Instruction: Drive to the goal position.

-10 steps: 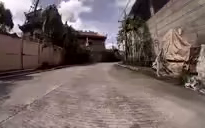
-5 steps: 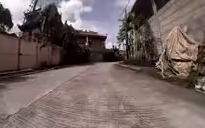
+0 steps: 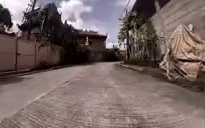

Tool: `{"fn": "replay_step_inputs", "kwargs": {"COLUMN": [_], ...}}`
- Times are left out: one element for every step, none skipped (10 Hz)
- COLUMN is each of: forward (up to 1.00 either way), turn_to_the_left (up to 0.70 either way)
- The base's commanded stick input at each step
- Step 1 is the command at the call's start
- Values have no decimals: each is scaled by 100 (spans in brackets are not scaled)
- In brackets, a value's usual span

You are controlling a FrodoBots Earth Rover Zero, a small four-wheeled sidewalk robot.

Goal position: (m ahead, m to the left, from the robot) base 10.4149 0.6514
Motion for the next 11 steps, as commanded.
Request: {"fn": "replay_step_inputs", "kwargs": {"forward": [70, 70, 70, 70, 70, 70, 70, 70, 70, 70, 70], "turn_to_the_left": [0, 0, 0, 0, 0, 0, 0, 0, 0, 0, 0]}}
